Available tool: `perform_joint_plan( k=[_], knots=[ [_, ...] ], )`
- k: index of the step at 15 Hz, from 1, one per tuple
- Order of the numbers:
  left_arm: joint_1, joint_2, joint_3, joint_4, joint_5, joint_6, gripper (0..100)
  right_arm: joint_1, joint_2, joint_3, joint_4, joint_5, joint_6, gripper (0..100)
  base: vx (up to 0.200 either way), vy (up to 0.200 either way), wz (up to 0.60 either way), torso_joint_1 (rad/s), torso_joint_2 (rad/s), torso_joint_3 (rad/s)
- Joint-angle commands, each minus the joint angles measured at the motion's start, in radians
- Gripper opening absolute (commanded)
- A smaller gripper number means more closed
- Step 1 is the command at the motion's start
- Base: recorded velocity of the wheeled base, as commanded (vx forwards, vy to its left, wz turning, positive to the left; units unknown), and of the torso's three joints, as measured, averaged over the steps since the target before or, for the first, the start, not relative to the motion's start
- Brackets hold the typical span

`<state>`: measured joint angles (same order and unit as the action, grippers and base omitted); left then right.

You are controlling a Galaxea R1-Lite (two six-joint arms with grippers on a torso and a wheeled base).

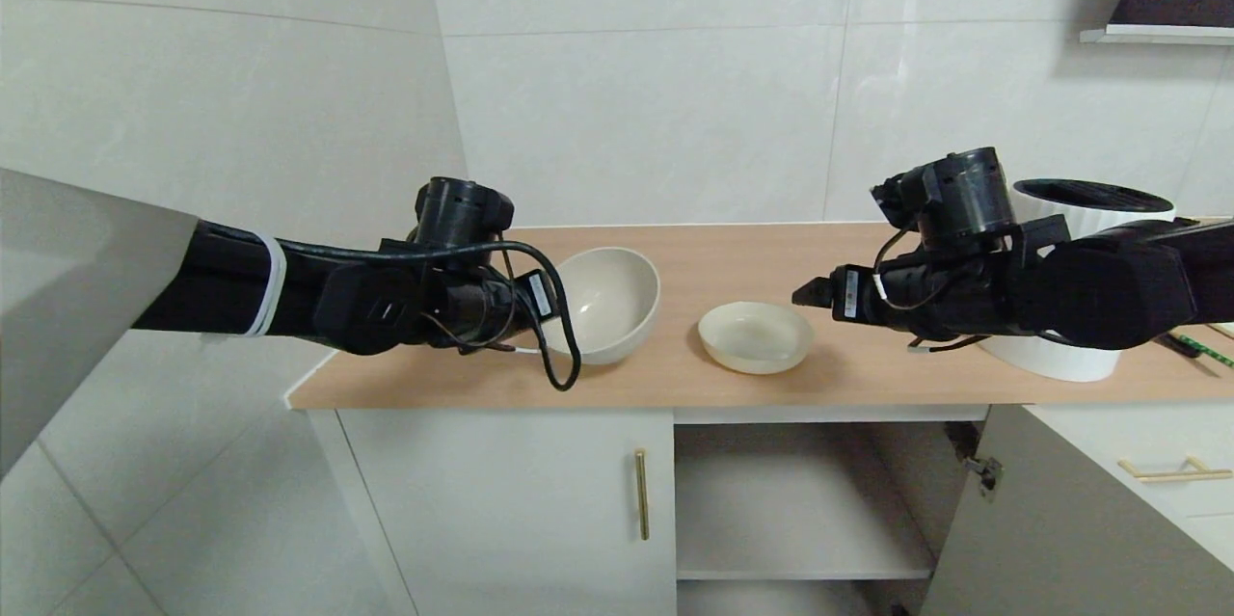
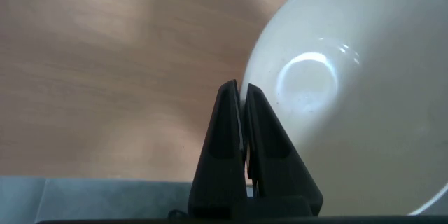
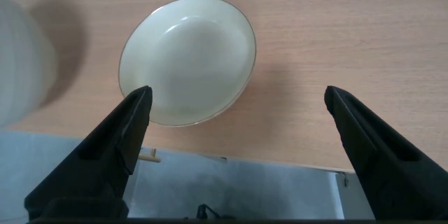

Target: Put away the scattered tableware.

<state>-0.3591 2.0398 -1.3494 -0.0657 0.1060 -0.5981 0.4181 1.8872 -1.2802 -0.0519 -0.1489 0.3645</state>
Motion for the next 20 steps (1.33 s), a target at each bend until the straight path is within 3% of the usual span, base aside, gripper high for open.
perform_joint_plan(
  k=[1,4,7,16,17,20],
  knots=[
    [0.0,-0.053,0.018,0.0,-0.003,0.0,0,0.001,0.004,-0.002,0.0,0.0,-0.001,100,0.0,0.0,0.0,0.0,0.0,0.0],
    [-0.003,-0.104,0.061,0.0,-0.037,0.001,0,0.004,0.066,-0.028,0.004,-0.026,-0.001,100,0.0,0.0,0.0,0.0,0.0,0.0],
    [-0.003,-0.176,0.124,-0.002,-0.167,0.008,0,0.014,0.171,-0.08,0.004,-0.121,0.017,100,0.0,0.0,0.0,0.0,0.0,0.0],
    [-0.003,-0.184,0.128,-0.002,-0.18,0.009,0,0.016,0.296,-0.156,-0.003,-0.198,0.057,100,0.0,0.0,0.0,0.0,0.0,0.0],
    [-0.003,-0.184,0.128,0.0,-0.18,0.009,0,0.016,0.296,-0.154,-0.003,-0.198,0.057,0,0.0,0.0,0.0,0.0,0.0,0.0],
    [-0.003,-0.185,0.128,0.0,-0.18,0.009,0,0.016,0.293,-0.156,-0.008,-0.193,0.087,0,0.0,0.0,0.0,0.0,0.0,0.0]
  ],
)
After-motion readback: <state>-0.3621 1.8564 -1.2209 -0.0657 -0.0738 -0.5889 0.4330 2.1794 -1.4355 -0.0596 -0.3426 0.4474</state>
